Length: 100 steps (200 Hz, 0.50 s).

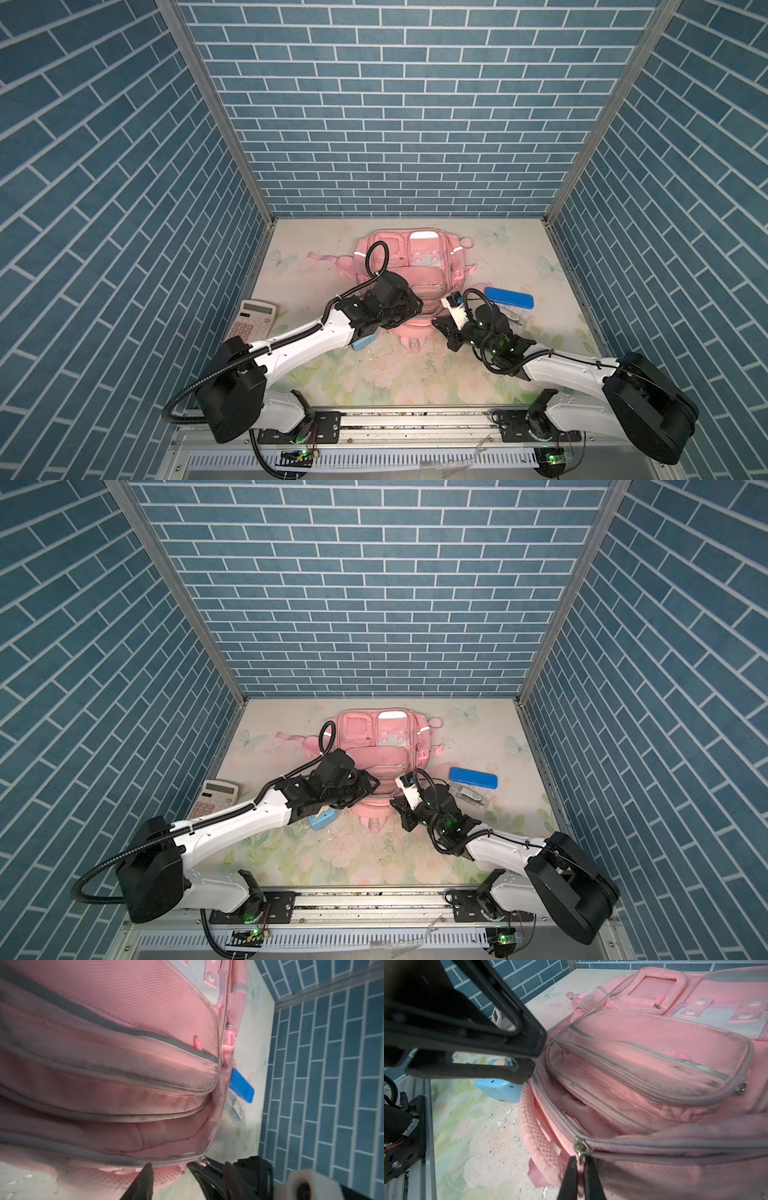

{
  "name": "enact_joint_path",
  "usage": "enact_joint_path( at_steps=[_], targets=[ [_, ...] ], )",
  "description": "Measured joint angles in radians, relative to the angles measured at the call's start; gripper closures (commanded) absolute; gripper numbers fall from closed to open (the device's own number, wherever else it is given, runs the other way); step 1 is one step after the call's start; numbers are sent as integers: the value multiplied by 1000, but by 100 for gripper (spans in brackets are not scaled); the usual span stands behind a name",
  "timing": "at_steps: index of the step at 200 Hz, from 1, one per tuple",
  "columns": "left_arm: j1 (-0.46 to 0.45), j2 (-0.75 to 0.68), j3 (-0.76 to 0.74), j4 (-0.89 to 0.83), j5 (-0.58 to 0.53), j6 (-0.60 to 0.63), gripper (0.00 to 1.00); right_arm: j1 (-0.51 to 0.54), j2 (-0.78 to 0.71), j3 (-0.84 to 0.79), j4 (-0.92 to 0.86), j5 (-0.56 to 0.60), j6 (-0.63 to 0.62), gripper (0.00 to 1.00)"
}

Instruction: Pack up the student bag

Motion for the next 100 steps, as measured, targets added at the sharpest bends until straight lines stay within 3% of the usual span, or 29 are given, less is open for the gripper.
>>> enact_joint_path(
  at_steps=[27, 46, 78, 100],
  targets=[
    [1, 26, 98, -23, -23, 323, 45, 1, -2, 0, 0, 3, -22, 100],
    [2, 27, 135, -16, -4, 616, 45, 1, -11, 0, 0, 3, -31, 100],
    [1, 46, 116, -9, 73, 1051, 45, 1, -12, 0, 1, 2, -31, 100],
    [2, 63, 66, -14, 101, 1260, 45, 1, -12, 0, 2, 2, -31, 100]
  ],
)
